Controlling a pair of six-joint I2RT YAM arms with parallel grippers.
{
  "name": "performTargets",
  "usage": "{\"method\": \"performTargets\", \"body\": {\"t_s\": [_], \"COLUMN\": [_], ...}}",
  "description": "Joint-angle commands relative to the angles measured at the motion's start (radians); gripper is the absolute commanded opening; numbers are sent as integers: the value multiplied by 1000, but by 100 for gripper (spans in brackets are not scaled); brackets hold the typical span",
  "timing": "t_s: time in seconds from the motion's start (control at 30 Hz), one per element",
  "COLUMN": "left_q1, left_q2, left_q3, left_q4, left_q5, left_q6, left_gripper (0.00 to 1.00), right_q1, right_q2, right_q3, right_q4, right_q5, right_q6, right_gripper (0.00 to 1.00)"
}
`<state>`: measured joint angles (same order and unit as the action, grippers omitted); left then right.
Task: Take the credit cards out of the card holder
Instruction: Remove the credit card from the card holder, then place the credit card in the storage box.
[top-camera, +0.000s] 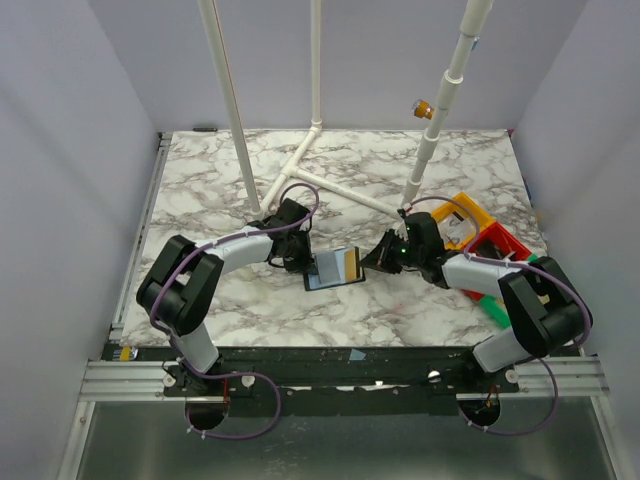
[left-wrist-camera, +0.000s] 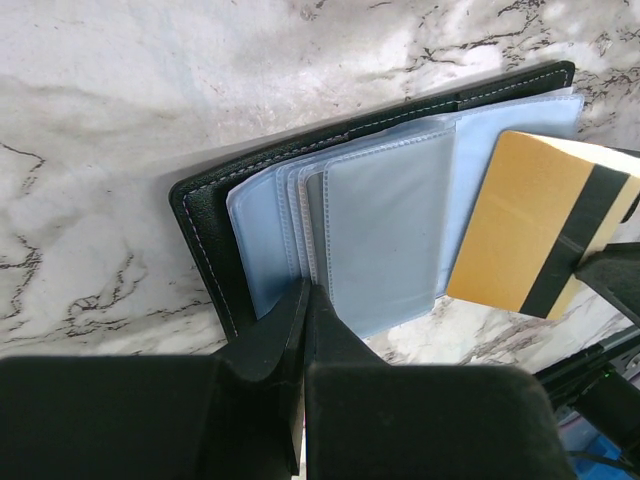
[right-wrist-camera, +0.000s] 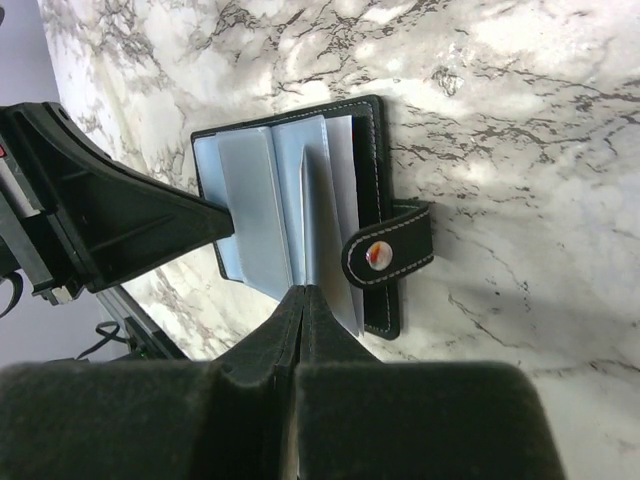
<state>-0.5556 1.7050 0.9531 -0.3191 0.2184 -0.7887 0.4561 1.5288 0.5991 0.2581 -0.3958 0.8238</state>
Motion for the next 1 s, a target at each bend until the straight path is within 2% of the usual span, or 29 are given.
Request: {"method": "performTargets", "body": {"t_s": [0.0,0.9,0.97], "left_q1": [6,-3,-4], "left_q2": [-3,-128,-142], "left_q3": [-24,135,140], "left_q4": [-94,-195,-194], "left_q5": [-100,-70,-62], "left_q6": [49,98,104], "left_gripper": [0,0,8], "right_q1": [-8,-8,-7], "right_q2": [-51,-165,-176], "right_q3": [18,102,110], "right_q4": [-91,-253,-269], "right_q5": [54,76,86], "right_q6": [-29,-47,-49], "right_gripper": [1,1,1]}}
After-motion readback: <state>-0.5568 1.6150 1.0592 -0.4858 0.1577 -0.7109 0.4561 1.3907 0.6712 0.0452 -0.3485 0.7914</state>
